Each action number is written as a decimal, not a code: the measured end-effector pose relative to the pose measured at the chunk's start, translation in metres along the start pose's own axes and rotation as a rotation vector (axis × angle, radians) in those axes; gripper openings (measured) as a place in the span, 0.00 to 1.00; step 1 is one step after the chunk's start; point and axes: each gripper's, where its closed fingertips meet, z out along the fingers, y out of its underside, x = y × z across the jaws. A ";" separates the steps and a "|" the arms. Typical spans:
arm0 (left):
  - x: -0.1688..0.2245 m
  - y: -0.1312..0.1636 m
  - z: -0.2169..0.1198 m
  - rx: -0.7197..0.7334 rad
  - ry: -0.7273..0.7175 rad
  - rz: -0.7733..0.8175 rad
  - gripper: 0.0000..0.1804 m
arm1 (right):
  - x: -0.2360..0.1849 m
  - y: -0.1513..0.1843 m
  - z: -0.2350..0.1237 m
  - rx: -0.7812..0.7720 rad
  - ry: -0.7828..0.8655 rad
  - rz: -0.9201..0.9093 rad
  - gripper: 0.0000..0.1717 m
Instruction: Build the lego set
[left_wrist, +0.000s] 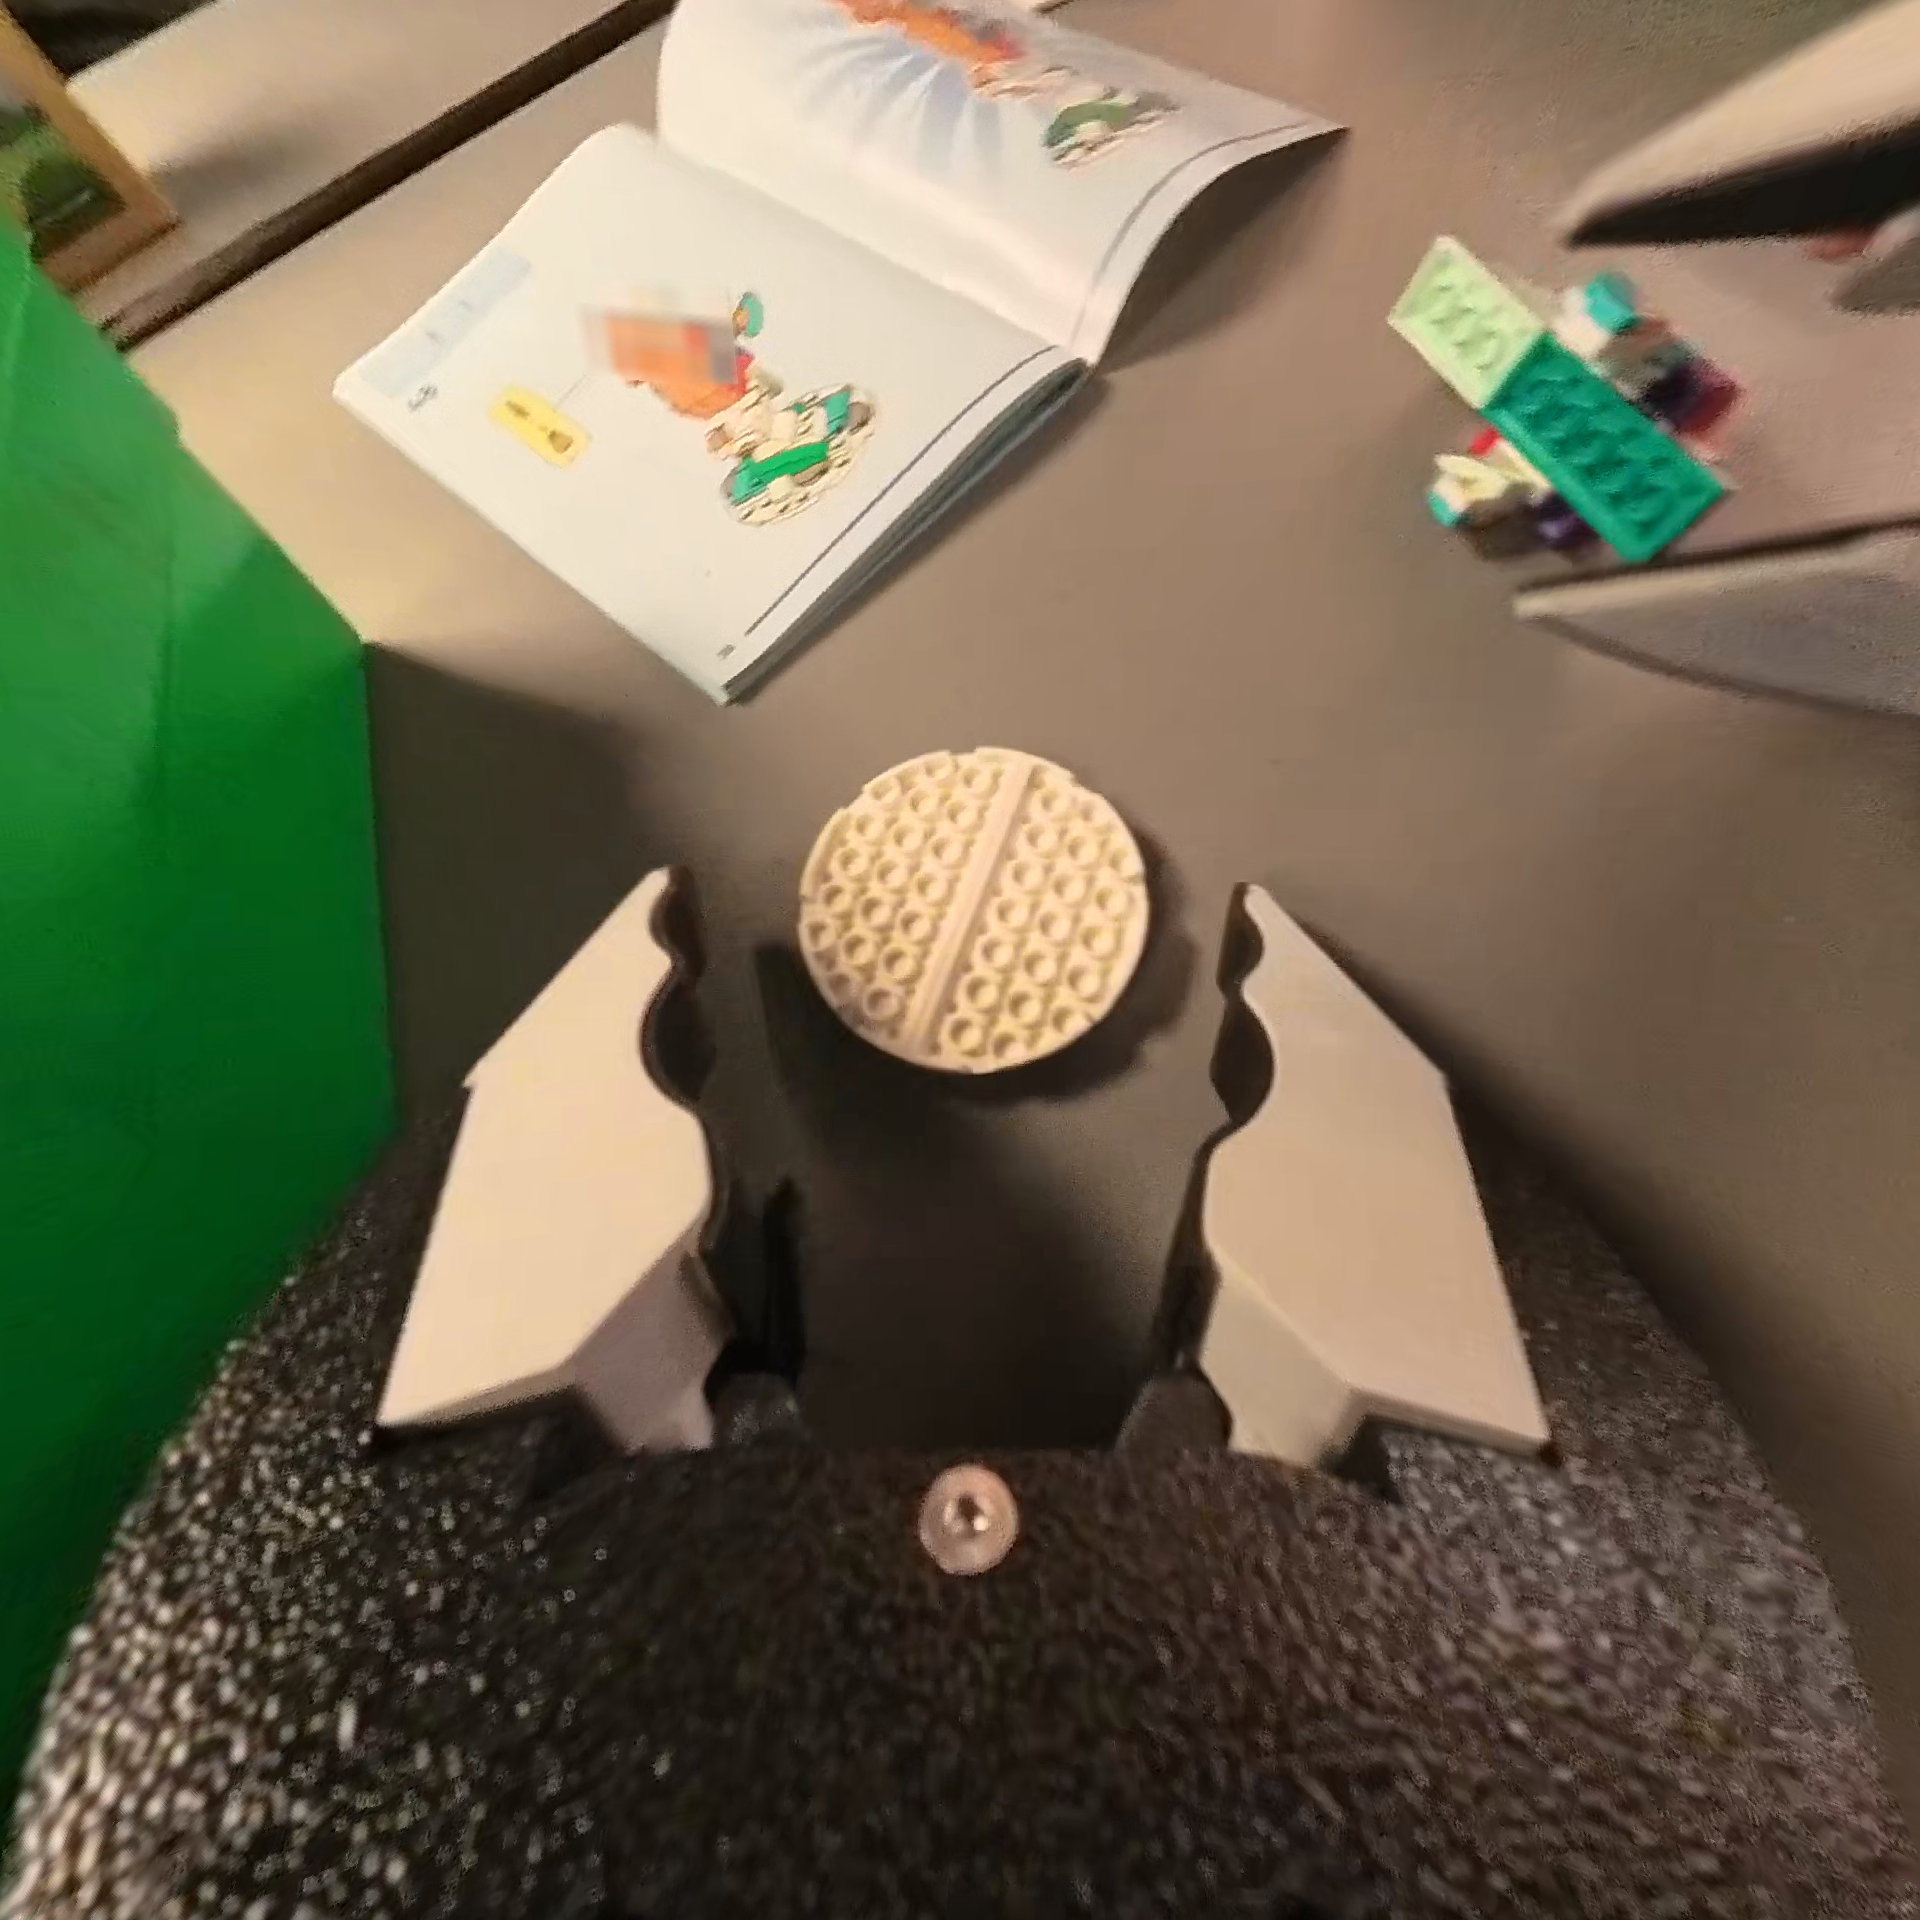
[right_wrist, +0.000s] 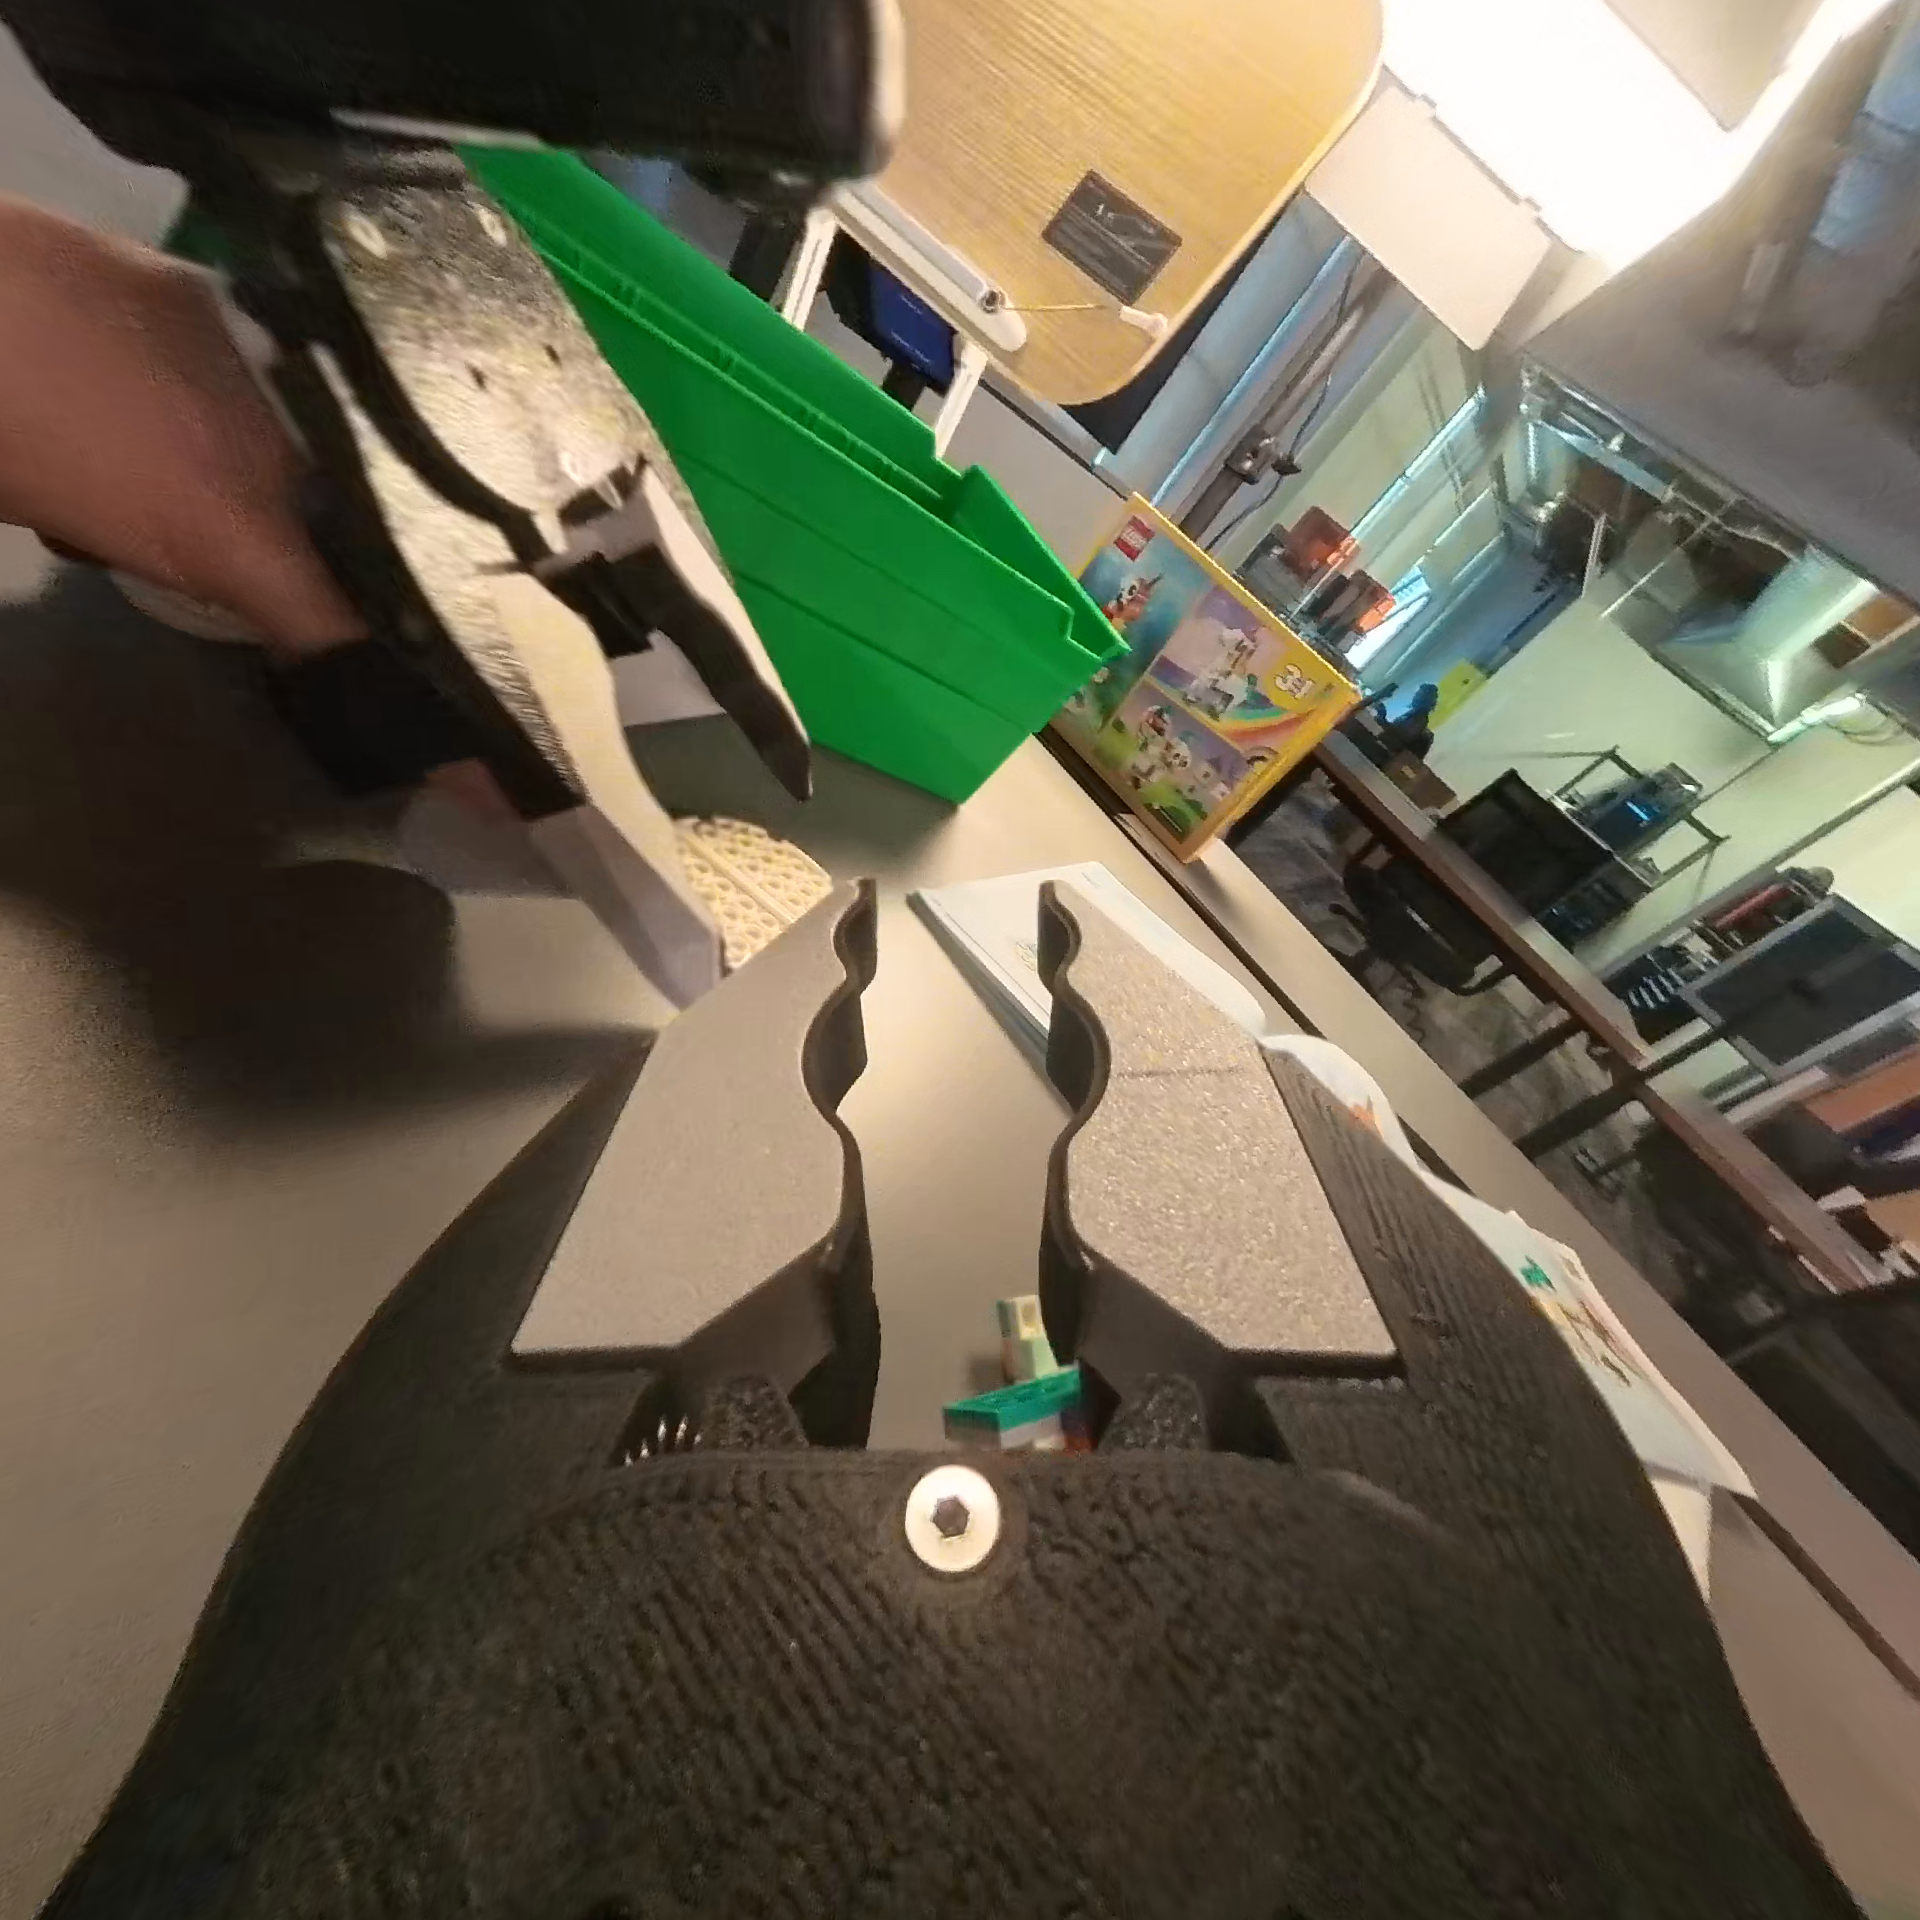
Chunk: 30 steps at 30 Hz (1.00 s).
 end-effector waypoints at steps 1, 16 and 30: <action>-0.001 0.000 0.002 -0.009 0.002 -0.019 0.52 | -0.001 0.000 0.001 0.001 -0.002 -0.001 0.17; 0.017 -0.032 -0.013 0.239 0.032 0.197 0.36 | -0.006 0.018 0.011 -0.196 -0.219 0.545 0.23; 0.028 -0.071 -0.067 0.626 -0.160 0.587 0.37 | 0.000 -0.012 0.018 -0.103 -0.330 -0.018 0.04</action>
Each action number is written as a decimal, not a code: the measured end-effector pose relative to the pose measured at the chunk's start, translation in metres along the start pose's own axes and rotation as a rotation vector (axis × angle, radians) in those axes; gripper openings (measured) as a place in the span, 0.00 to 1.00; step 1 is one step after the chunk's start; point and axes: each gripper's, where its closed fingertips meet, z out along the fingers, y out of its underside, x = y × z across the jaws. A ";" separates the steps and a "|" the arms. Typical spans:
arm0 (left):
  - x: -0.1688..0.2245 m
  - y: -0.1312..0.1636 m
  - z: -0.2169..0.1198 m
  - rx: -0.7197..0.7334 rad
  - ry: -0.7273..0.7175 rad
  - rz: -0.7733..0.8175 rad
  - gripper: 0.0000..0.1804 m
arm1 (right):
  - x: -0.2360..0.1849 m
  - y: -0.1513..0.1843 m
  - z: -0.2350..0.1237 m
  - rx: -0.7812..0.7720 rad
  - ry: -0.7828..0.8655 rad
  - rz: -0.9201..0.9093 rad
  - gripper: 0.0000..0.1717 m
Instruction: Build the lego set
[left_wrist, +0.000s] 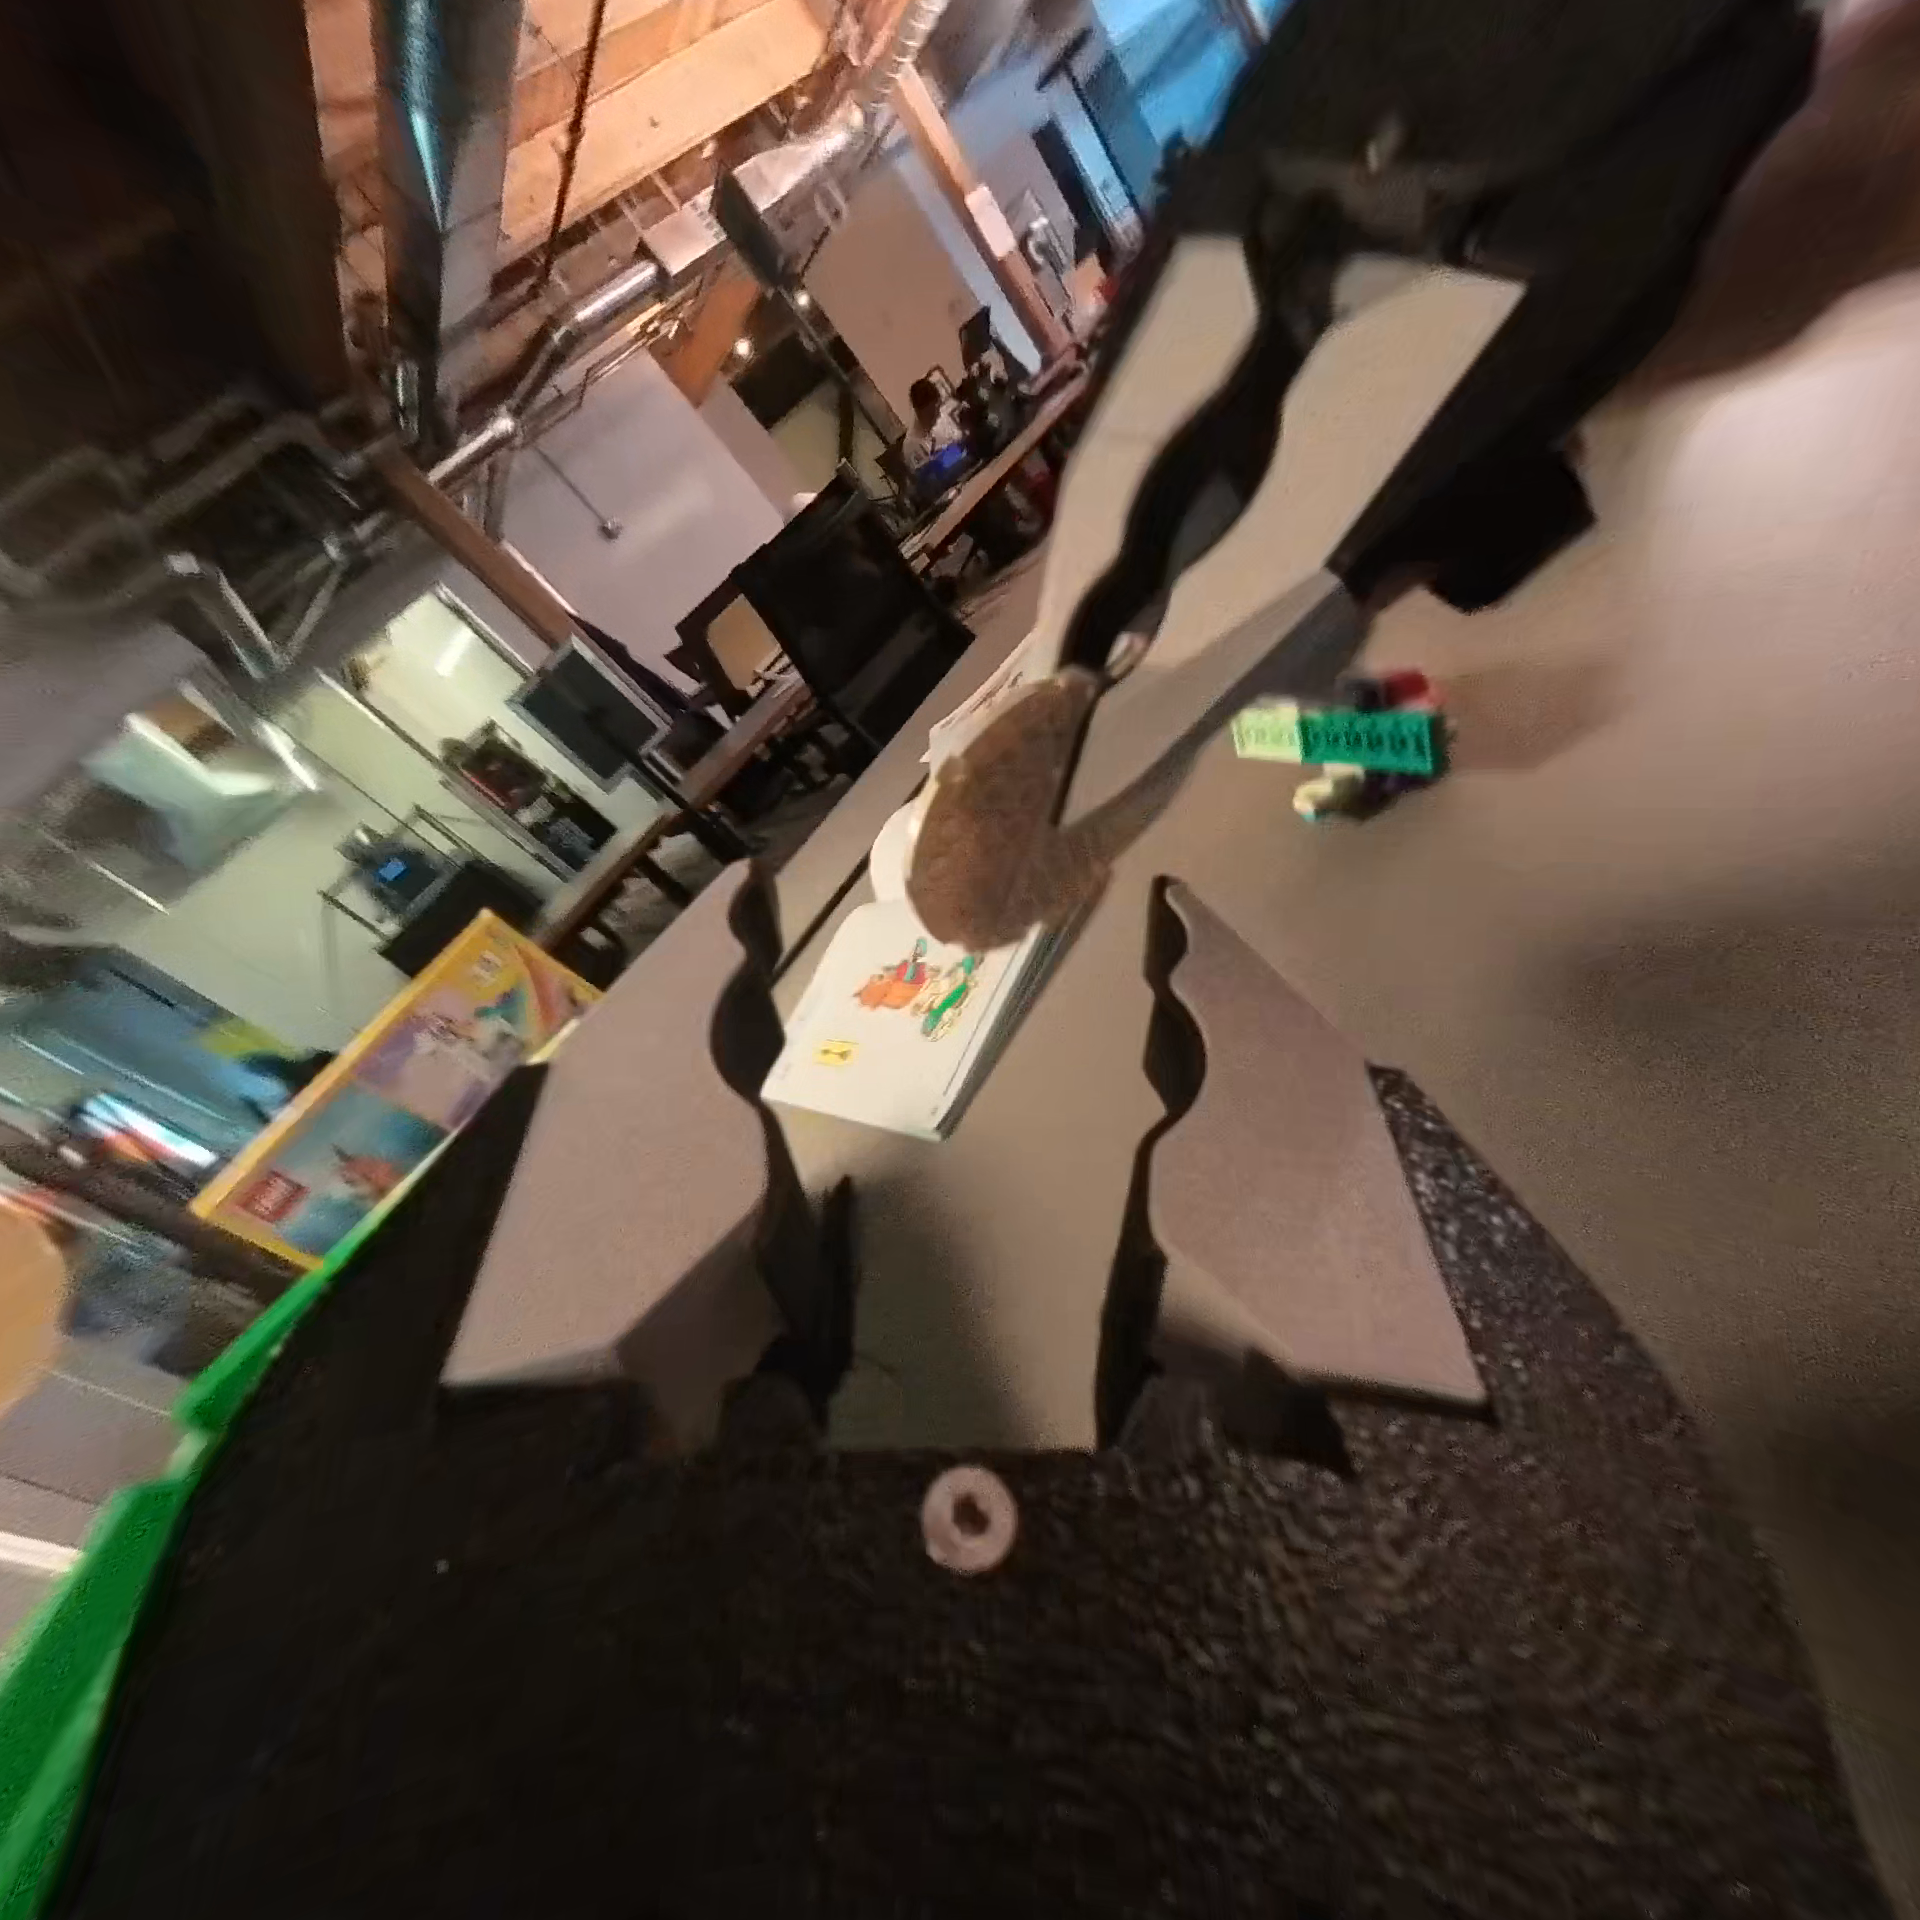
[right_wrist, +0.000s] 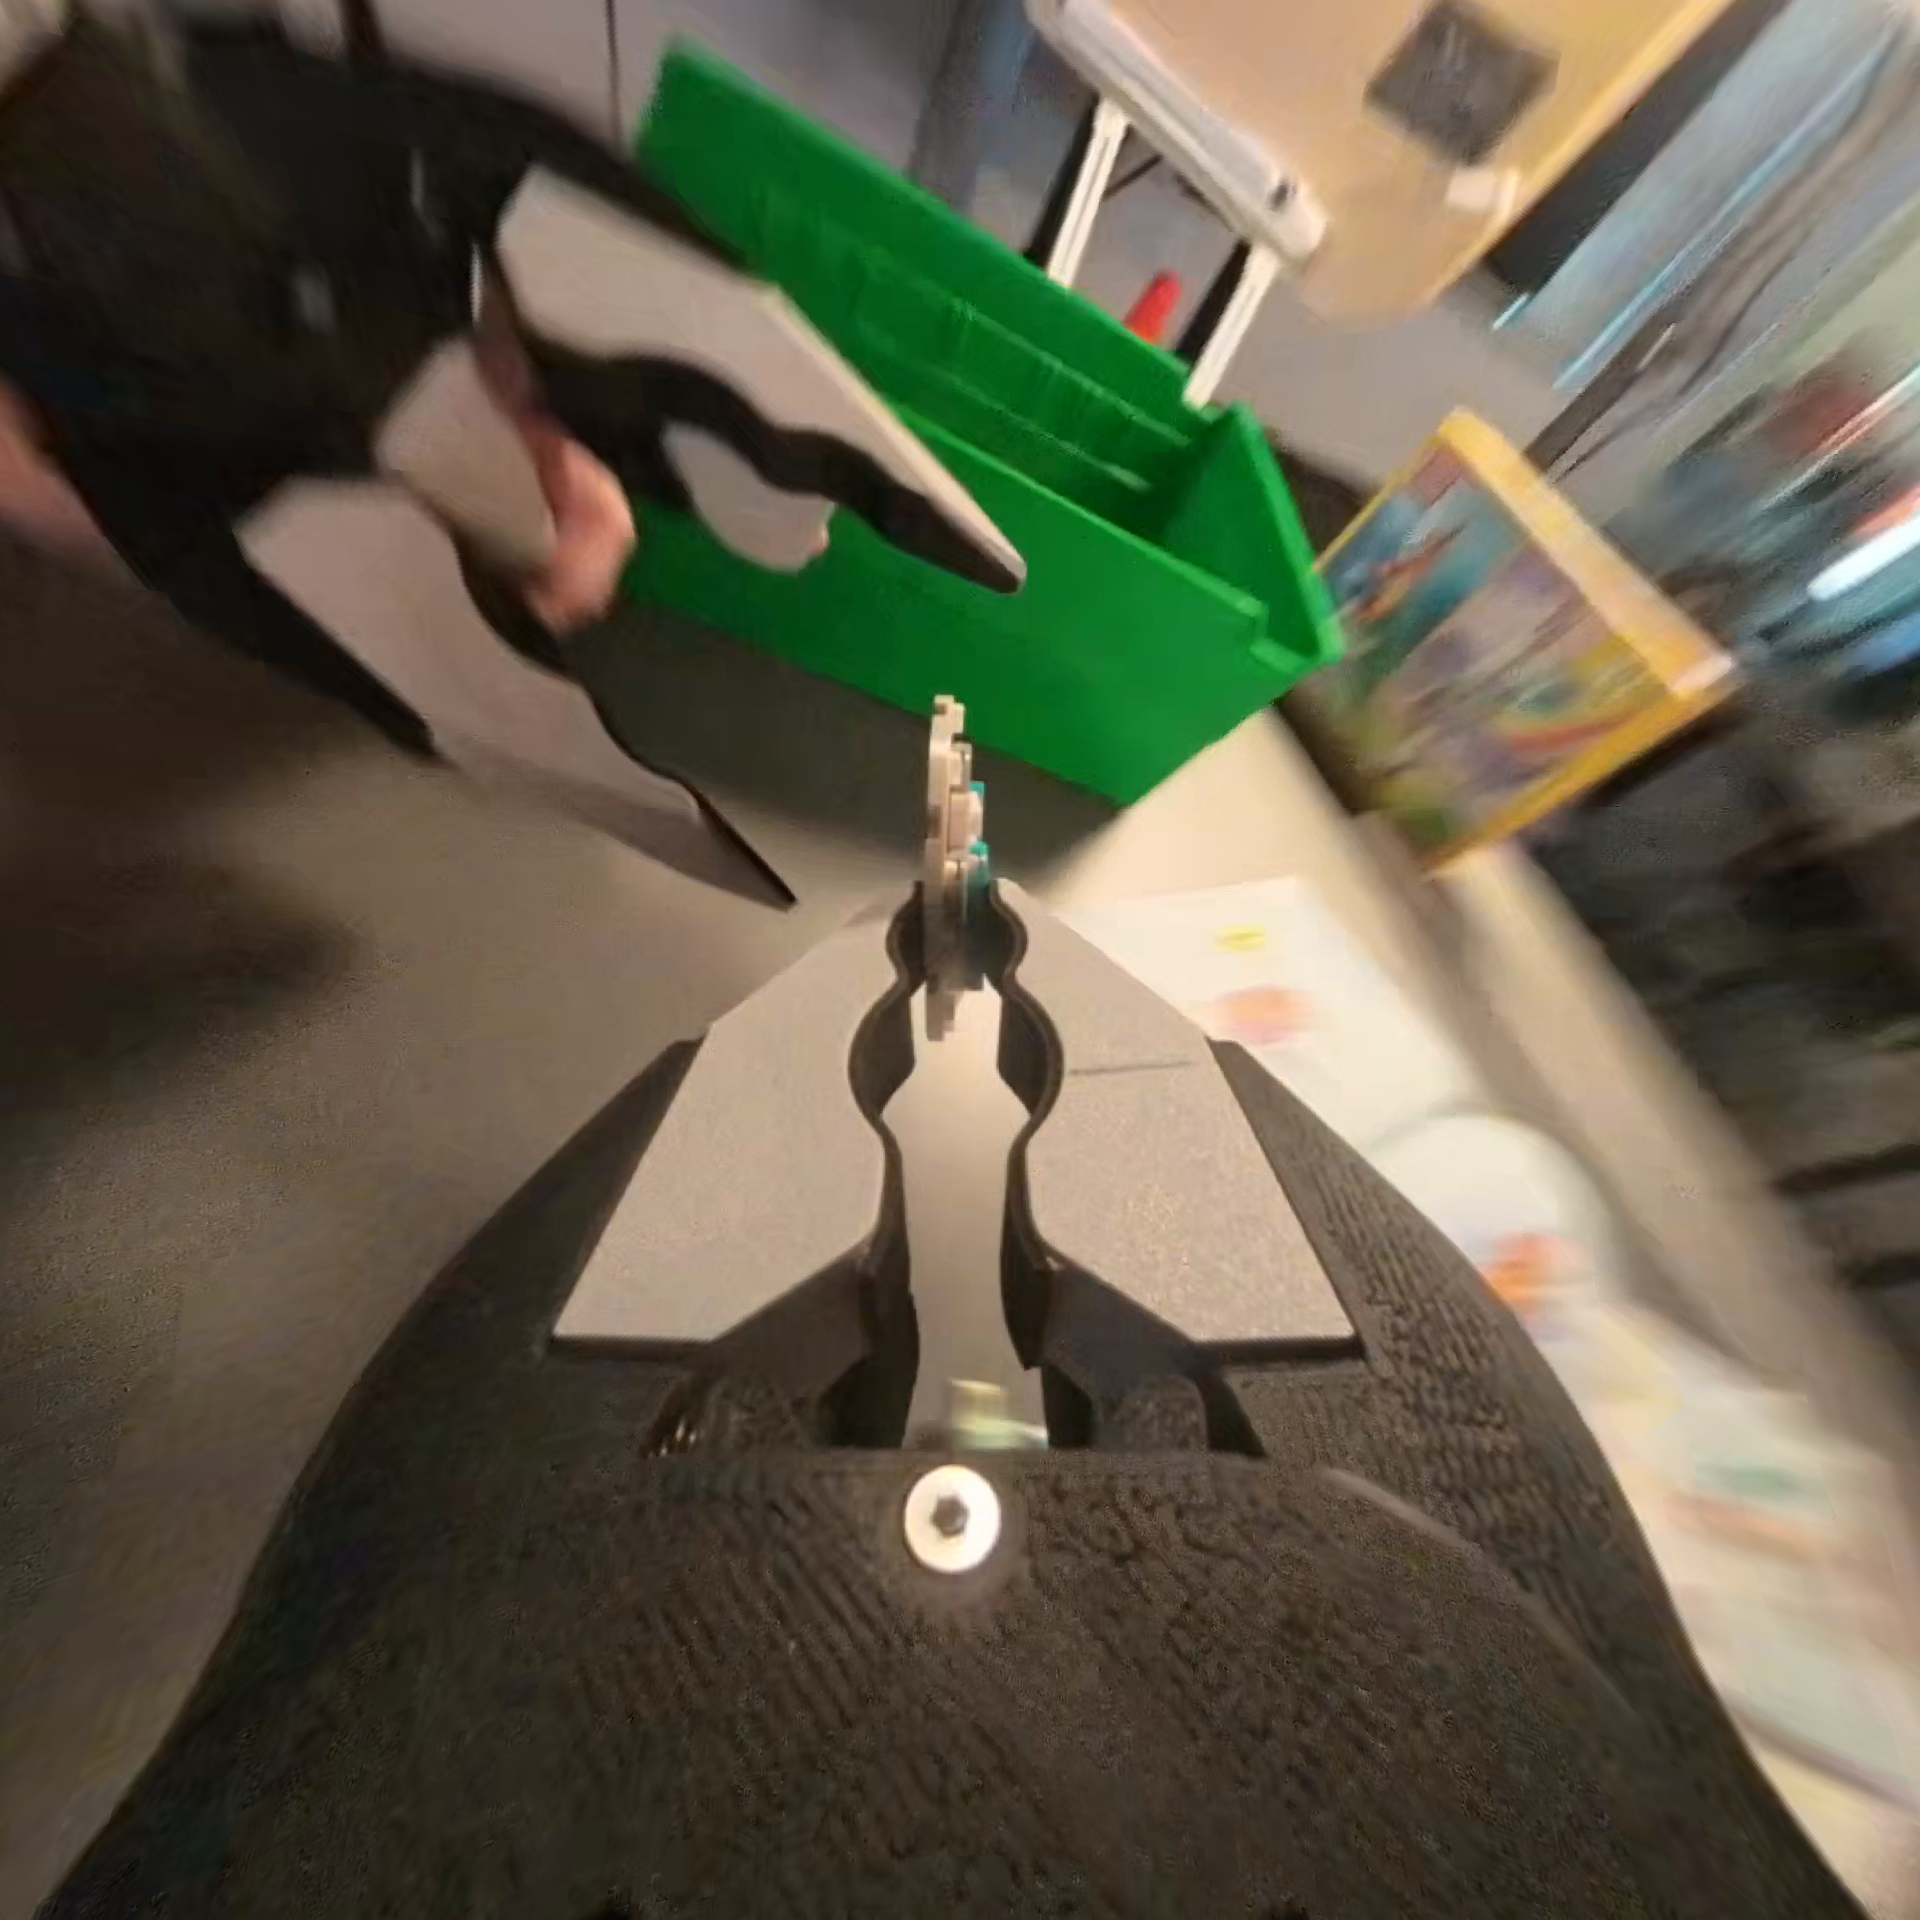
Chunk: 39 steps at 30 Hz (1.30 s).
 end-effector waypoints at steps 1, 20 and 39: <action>0.005 0.000 0.000 -0.004 0.005 0.074 0.34 | 0.001 0.001 -0.002 -0.044 0.069 -0.209 0.04; 0.011 -0.001 0.006 -0.101 -0.137 0.568 0.02 | -0.004 0.000 -0.019 -0.021 0.280 -0.575 0.18; -0.003 -0.026 -0.005 0.060 -0.170 0.335 0.02 | 0.005 -0.023 -0.027 0.103 0.421 -0.483 0.03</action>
